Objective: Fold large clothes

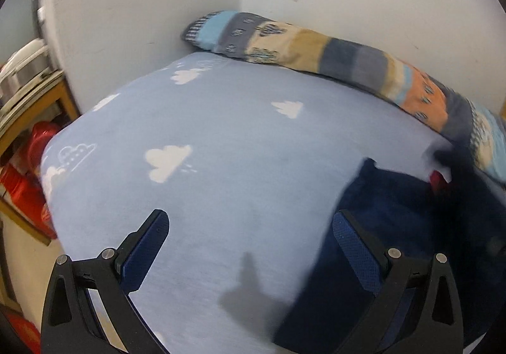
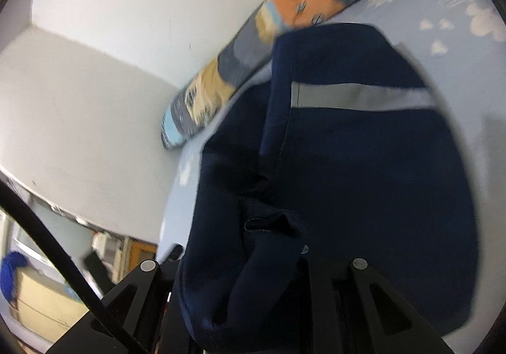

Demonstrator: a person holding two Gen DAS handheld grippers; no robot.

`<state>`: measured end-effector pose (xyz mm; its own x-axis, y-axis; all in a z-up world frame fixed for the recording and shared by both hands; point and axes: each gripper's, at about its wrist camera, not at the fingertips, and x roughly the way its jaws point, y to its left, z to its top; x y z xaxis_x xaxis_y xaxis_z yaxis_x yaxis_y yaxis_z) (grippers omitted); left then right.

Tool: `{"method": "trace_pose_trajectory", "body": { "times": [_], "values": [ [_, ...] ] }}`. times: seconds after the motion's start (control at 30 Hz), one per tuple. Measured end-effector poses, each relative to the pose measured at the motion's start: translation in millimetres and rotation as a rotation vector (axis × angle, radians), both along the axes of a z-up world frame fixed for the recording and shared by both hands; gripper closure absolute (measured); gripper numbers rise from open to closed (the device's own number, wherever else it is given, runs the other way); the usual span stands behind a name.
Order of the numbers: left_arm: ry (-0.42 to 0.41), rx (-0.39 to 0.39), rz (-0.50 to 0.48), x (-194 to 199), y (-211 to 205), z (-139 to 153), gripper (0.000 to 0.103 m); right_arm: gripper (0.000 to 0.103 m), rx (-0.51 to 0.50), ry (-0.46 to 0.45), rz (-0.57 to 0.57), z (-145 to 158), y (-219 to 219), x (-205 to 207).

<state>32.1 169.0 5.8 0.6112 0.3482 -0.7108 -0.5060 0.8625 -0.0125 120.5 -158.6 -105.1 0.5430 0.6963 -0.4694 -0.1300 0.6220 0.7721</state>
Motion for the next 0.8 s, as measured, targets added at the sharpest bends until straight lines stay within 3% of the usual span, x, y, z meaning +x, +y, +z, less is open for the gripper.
{"method": "trace_pose_trajectory", "body": {
  "times": [0.17,0.27,0.5,0.6,0.73,0.8],
  "values": [
    [0.000,-0.060,0.071,-8.7,38.8,-1.1,0.000,0.085,-0.119,0.016,0.031,-39.7,58.2,11.2],
    [-0.005,-0.089,0.087,-11.8,50.1,-1.3,0.000,0.085,-0.101,0.050,0.024,-55.7,68.3,15.1],
    [-0.021,-0.094,0.108,-14.1,58.3,2.9,0.000,0.085,-0.069,-0.091,0.042,-0.1,73.2,-6.9],
    [-0.016,-0.086,0.110,-13.2,57.0,1.9,0.000,0.086,-0.196,-0.141,0.118,-9.8,113.9,-16.2],
    [0.009,-0.073,0.083,-9.0,52.4,-2.9,0.000,0.083,-0.409,-0.045,0.181,-78.5,155.5,-9.8],
    [0.012,-0.074,0.063,-7.8,51.5,-3.5,0.000,0.077,-0.480,-0.106,0.218,-87.2,166.6,-14.4]
  ]
}}
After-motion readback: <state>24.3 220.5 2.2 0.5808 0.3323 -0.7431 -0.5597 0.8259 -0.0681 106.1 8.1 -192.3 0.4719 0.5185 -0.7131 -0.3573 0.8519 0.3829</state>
